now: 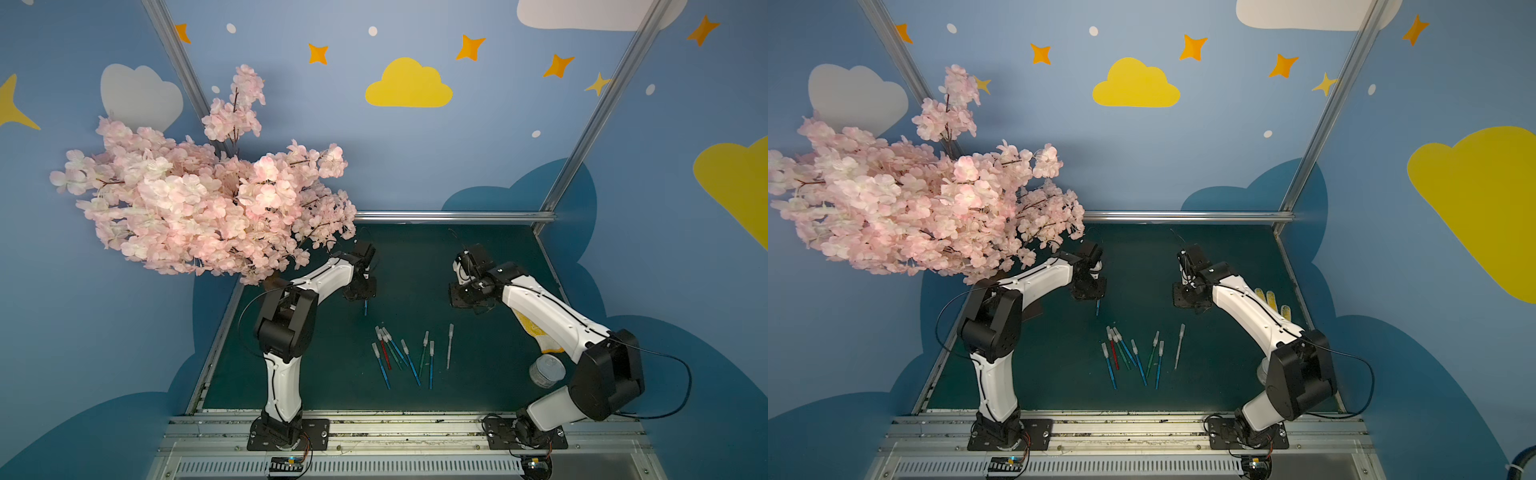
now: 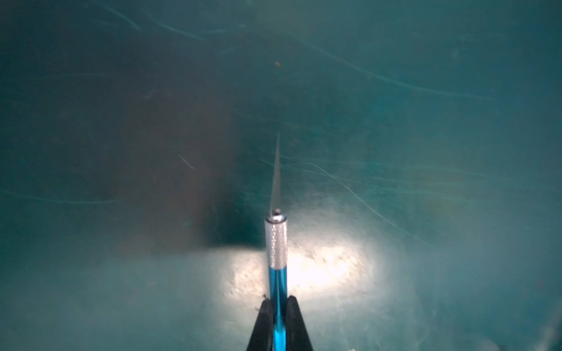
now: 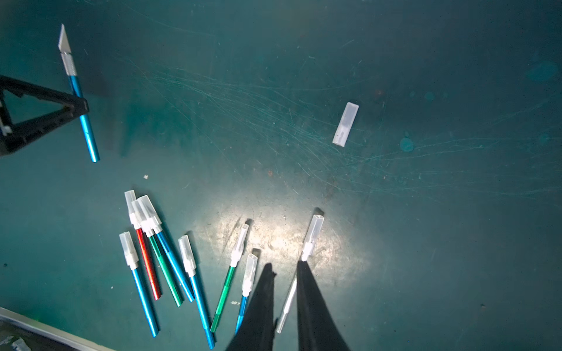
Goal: Remove protective caps from carving knives
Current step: Place the carving knife at the center of the board.
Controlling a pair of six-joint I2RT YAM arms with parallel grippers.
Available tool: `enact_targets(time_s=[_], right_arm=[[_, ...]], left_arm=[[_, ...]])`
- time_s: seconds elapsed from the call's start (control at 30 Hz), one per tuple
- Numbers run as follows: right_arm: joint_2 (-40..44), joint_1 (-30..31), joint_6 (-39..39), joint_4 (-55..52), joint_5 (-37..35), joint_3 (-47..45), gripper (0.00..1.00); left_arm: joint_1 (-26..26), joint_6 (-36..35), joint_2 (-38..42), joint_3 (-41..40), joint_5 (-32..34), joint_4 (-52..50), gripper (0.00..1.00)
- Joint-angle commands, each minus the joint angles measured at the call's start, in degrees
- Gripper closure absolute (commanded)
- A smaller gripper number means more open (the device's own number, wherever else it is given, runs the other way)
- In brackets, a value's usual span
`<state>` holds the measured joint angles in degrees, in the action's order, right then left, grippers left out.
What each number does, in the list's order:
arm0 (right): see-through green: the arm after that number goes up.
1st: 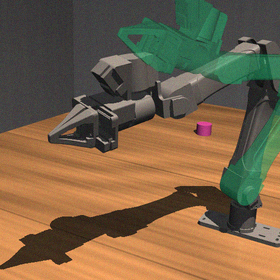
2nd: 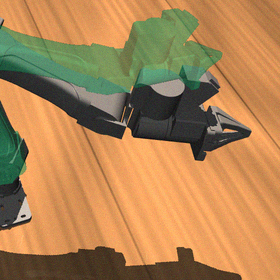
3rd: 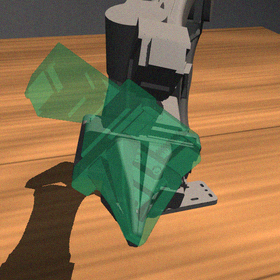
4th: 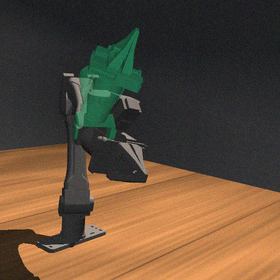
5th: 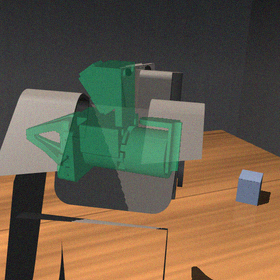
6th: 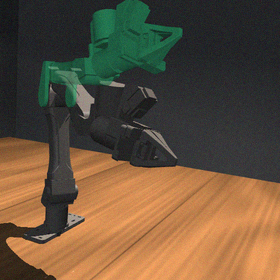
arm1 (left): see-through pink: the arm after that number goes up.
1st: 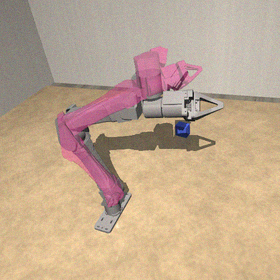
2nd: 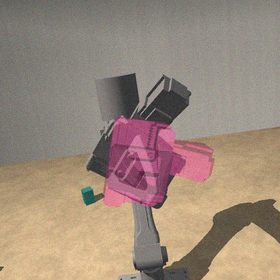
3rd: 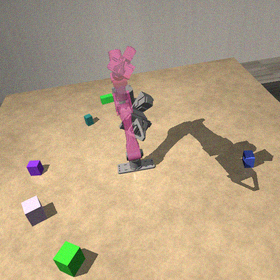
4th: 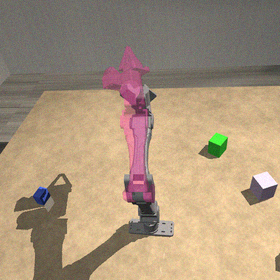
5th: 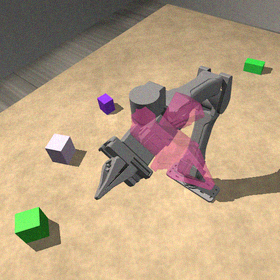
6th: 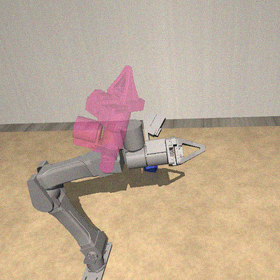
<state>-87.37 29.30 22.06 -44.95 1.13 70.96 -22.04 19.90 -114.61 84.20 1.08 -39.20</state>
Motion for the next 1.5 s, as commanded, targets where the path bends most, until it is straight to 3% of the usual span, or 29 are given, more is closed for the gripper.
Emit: enact_targets(time_s=[0.0,0.57,1.03,1.23,1.47], right_arm=[[1.6,0.4,0.4,0.5,0.3,-0.9,0.82],[2.4,0.6,0.5,0.4,-0.2,-1.2,0.79],[4.6,0.6,0.1,-0.3,0.3,-2.1,0.67],[7.8,0.7,-0.7,-1.1,1.2,-3.9,0.52],[14.0,0.7,-1.2,-1.5,3.8,-7.2,0.16]], left_arm=[[0.8,0.0,-1.8,1.7,1.3,-2.0,0.91],[1.9,0.2,-4.7,3.2,1.6,-3.2,0.82],[1.3,2.4,3.3,-2.3,-1.4,-2.7,0.71],[-2.1,5.1,10.7,-9.3,-1.0,-2.6,0.70],[-9.2,11.8,20.4,-18.8,-1.3,-2.9,0.68]])
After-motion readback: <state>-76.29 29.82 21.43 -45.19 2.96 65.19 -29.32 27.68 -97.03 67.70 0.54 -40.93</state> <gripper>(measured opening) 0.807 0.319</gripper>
